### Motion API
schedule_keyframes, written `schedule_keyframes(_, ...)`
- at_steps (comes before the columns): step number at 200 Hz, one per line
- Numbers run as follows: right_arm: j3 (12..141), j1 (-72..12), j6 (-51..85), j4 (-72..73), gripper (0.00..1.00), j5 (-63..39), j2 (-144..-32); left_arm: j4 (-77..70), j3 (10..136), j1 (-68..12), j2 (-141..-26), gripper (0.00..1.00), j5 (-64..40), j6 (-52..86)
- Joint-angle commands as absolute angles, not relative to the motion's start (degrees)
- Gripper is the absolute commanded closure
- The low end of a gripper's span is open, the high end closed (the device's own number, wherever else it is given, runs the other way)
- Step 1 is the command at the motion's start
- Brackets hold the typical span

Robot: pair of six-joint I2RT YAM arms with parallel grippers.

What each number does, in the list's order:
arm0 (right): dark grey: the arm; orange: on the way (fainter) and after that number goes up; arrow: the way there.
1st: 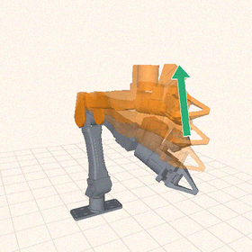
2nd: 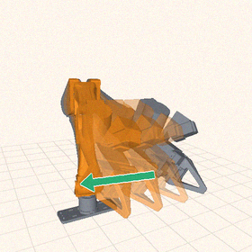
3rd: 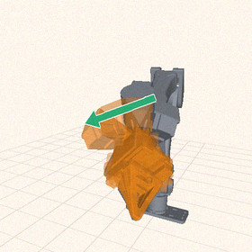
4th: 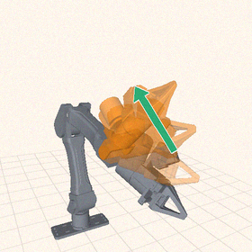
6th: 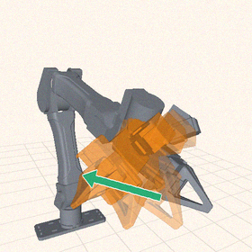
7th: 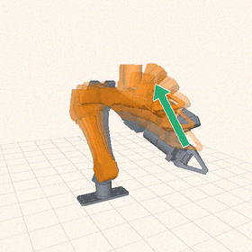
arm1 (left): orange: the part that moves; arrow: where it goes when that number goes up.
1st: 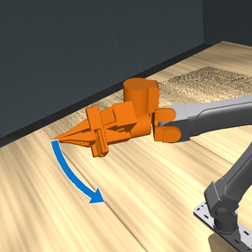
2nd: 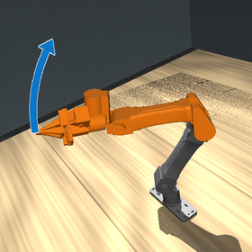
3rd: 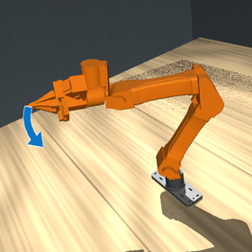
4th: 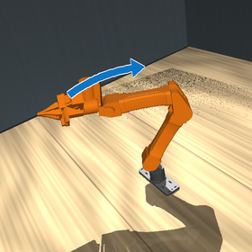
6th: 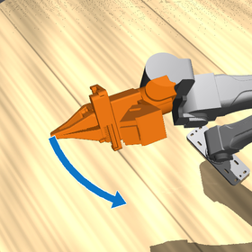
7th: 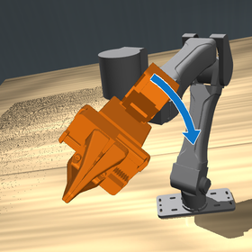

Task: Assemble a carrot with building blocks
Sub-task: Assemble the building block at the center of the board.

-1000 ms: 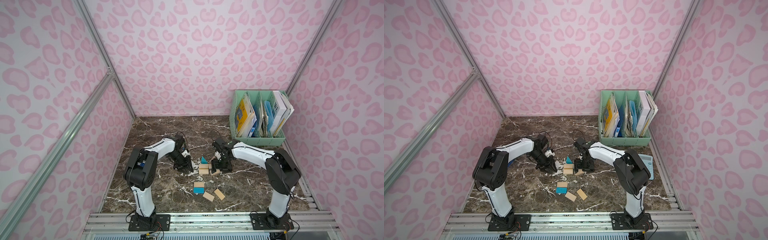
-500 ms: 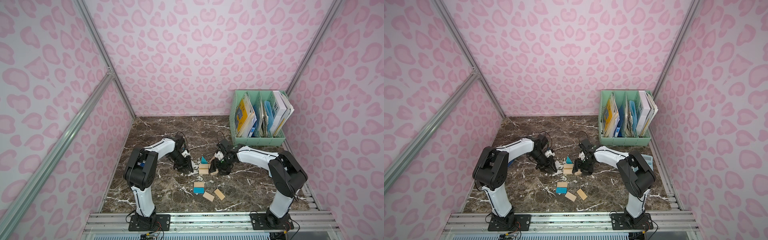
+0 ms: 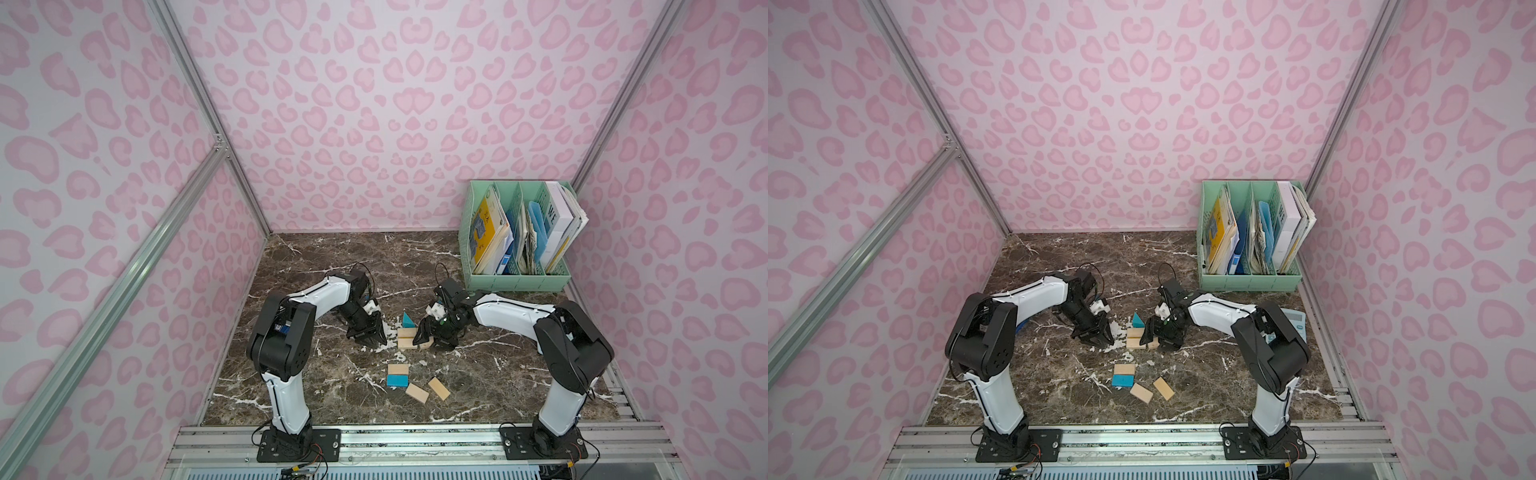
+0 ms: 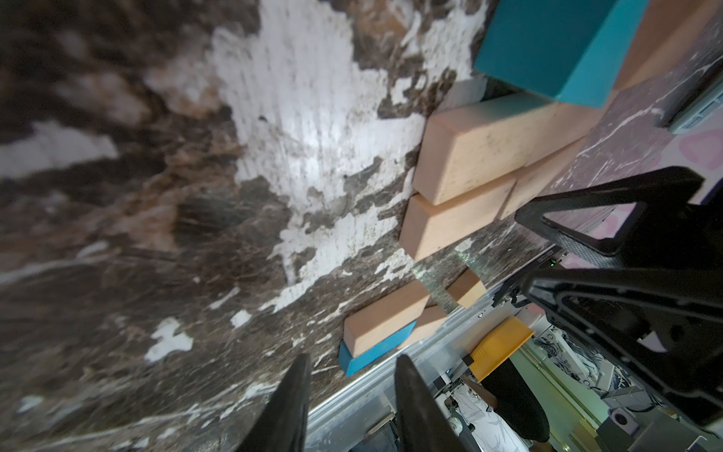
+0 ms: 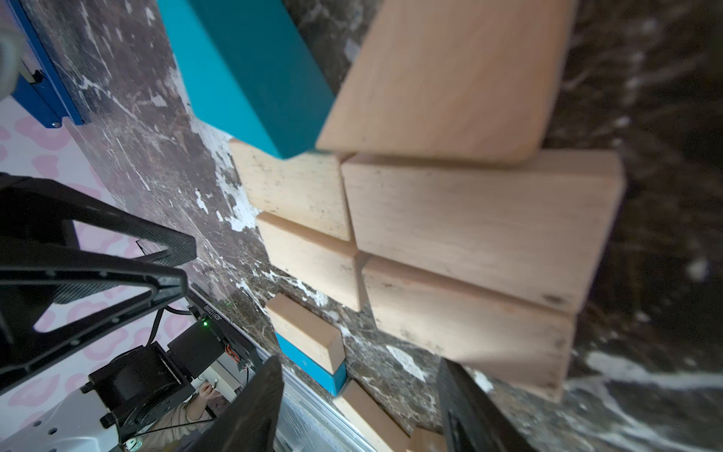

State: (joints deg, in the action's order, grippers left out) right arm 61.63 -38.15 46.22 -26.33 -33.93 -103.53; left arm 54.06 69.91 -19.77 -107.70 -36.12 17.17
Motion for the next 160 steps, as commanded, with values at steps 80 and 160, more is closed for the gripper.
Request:
schedule_keyframes(80, 62.6, -39.2, 45.5, -30.6, 0.35, -34.6, -99.3, 56.3, 69.5, -19.8, -106.1, 0.62, -35.9, 16.8)
schedule_keyframes(160, 52.1, -51.3, 56.0, -41.8, 0.20, -28.2, -85.5, 55.7, 63.8, -19.8, -103.5, 0.54, -35.5, 15.8)
